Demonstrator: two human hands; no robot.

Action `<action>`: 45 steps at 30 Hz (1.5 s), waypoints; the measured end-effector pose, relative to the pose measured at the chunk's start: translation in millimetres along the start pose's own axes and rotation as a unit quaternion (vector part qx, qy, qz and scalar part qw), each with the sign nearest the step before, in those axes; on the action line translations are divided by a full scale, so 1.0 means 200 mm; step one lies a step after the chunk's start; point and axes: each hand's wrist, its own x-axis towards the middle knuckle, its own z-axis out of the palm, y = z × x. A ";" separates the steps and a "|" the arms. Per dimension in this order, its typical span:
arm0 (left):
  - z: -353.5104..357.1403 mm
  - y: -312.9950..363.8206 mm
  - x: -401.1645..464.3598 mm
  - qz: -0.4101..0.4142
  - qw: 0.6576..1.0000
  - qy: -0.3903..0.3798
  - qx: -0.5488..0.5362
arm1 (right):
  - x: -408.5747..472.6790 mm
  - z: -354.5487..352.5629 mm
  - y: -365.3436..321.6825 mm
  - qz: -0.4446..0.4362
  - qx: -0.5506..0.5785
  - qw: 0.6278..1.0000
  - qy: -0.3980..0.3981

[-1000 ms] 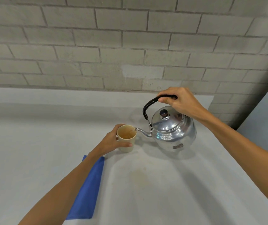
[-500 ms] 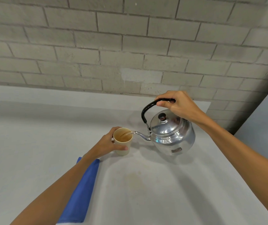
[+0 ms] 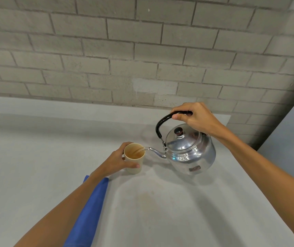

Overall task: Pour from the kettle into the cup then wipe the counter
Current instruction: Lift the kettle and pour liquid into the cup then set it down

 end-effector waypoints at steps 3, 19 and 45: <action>0.00 0.00 0.00 0.000 1.000 0.000 0.000 | 0.00 0.00 0.00 -0.002 0.001 1.000 0.002; 0.00 0.00 0.00 -0.001 1.000 0.000 0.004 | 0.04 -0.02 -0.01 -0.006 -0.023 1.000 -0.012; 0.00 0.00 0.00 -0.004 1.000 -0.002 0.004 | 0.06 -0.05 -0.08 -0.007 -0.043 0.999 -0.028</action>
